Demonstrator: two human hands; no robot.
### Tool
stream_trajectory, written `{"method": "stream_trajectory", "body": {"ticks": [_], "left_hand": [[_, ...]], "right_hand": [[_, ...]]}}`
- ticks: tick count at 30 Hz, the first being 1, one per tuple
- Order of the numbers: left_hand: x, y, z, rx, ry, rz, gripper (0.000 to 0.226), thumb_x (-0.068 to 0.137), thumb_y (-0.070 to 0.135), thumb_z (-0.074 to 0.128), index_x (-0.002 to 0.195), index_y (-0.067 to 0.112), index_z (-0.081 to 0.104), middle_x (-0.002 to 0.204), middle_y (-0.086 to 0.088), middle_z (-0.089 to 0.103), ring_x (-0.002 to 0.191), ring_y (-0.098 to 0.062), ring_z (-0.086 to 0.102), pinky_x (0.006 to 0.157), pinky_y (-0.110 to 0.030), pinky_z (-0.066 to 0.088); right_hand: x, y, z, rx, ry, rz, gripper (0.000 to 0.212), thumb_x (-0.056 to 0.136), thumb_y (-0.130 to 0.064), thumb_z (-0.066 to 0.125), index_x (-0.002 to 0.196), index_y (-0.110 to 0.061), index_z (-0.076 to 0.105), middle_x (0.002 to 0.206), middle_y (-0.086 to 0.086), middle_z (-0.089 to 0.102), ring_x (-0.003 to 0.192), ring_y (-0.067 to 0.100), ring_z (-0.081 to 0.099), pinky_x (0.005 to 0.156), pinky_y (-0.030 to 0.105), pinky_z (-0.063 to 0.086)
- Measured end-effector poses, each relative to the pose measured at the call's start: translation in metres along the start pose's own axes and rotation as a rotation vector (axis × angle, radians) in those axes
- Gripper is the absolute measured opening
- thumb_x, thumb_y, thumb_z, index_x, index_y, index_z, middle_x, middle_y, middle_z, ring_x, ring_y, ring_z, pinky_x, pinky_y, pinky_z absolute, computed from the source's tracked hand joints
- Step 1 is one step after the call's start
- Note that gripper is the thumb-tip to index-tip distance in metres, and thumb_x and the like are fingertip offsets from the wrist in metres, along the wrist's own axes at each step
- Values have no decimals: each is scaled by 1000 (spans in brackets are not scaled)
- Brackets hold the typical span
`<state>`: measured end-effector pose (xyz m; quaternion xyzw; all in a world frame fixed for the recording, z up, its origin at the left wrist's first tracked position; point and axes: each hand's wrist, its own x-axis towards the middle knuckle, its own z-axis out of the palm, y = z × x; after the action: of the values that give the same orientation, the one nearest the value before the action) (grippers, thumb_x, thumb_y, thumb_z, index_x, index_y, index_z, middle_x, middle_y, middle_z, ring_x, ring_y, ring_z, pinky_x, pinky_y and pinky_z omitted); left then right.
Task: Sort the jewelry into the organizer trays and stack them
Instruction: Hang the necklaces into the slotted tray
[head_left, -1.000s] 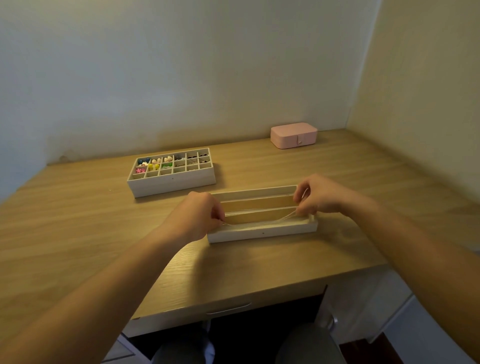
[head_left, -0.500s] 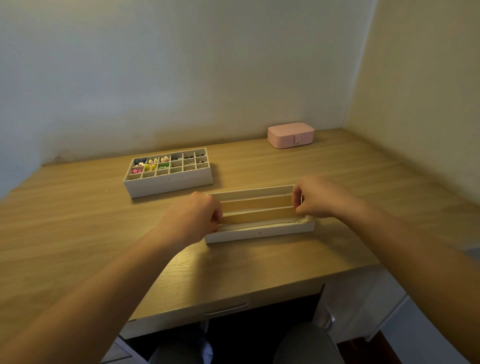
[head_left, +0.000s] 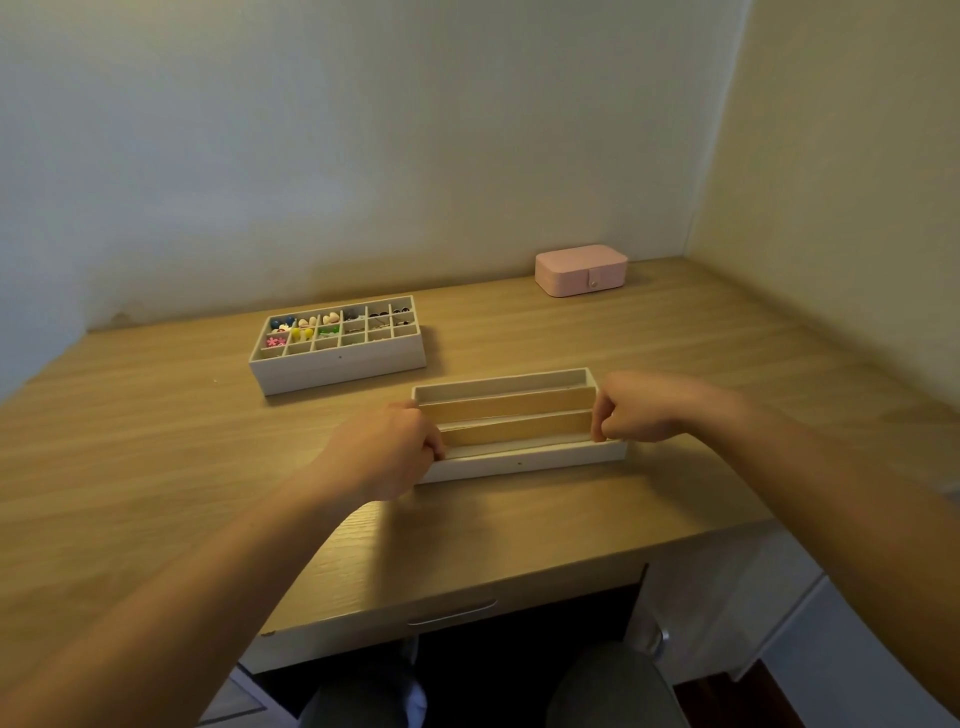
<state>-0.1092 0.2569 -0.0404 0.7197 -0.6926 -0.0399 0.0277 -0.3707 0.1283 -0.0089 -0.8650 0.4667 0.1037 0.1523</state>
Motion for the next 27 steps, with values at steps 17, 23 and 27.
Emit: {"method": "stream_trajectory", "body": {"ticks": [17,23,27], "left_hand": [[-3,-6,3,-180,99,-95,18,95,24,58,95,33,74,93,9,54,87,-16,54,75,-32,48],[0,-15,14,-530,140,-410,10,99,30,56,102,22,60,97,-4,64,90,-25,63,81,-43,59],[1,-15,16,-588,90,-440,19,103,28,47,103,17,63,86,-7,66,76,-24,64,63,-34,58]], "right_hand": [[5,5,4,61,127,47,18,91,-25,62,92,-21,79,93,-2,75,88,18,69,85,44,60],[15,9,17,232,354,176,18,94,-22,56,87,-16,71,85,4,70,80,23,67,73,40,59],[25,7,28,387,322,229,26,93,-16,50,78,-7,69,75,11,67,65,26,65,51,27,45]]}}
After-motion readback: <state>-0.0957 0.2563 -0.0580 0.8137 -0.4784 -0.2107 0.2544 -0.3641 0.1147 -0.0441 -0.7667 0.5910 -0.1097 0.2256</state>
